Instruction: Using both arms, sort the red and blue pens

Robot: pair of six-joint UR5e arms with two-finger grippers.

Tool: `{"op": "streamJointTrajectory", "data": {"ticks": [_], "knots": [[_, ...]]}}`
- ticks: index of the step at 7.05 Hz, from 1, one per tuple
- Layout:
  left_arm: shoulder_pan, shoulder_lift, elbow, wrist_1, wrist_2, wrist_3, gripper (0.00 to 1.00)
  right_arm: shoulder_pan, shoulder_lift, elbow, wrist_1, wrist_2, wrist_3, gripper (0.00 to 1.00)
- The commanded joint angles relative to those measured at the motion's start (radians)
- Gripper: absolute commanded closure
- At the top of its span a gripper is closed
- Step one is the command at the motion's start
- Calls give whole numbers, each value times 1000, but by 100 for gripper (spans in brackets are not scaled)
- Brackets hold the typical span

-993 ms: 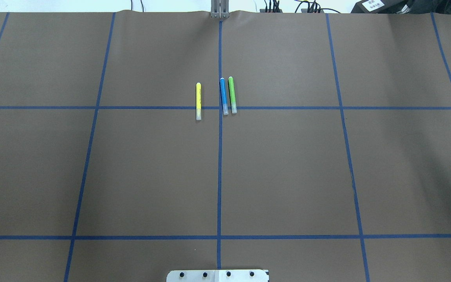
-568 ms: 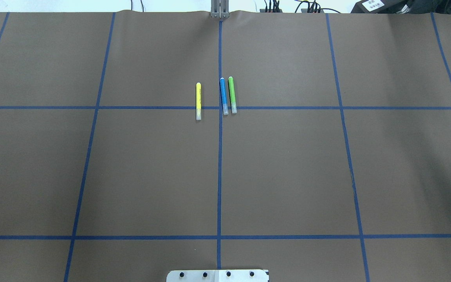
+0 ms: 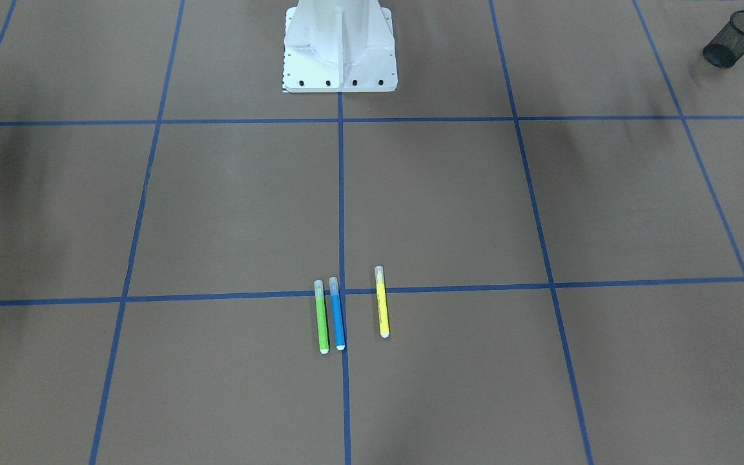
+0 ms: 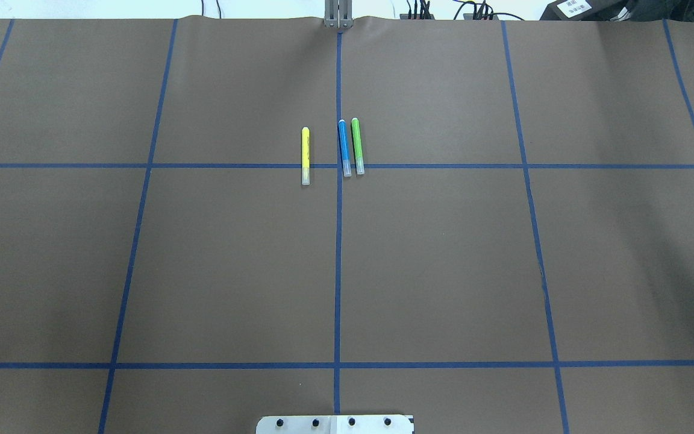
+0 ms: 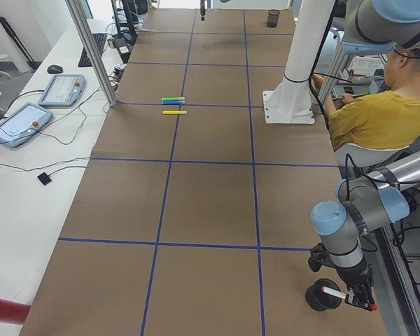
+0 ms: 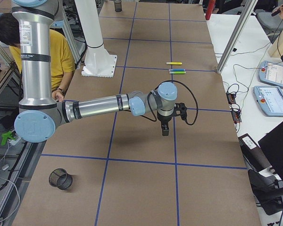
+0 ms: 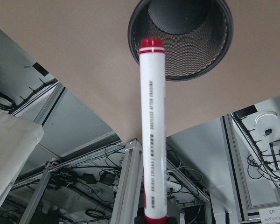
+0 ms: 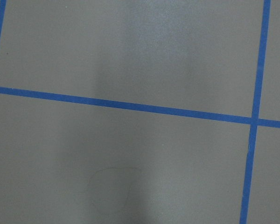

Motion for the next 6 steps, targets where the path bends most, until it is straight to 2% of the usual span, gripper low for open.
{"op": "streamJointTrajectory", "data": {"ticks": [1, 2, 6], "knots": [[1, -73, 79, 1, -32, 15, 100, 0, -3, -1, 0, -1, 0, 0], [1, -70, 84, 1, -34, 21, 100, 0, -6, 1, 2, 1, 1, 0], [1, -66, 106, 4, -158, 32, 100, 0, -11, 6, 2, 1, 0, 0]]}}
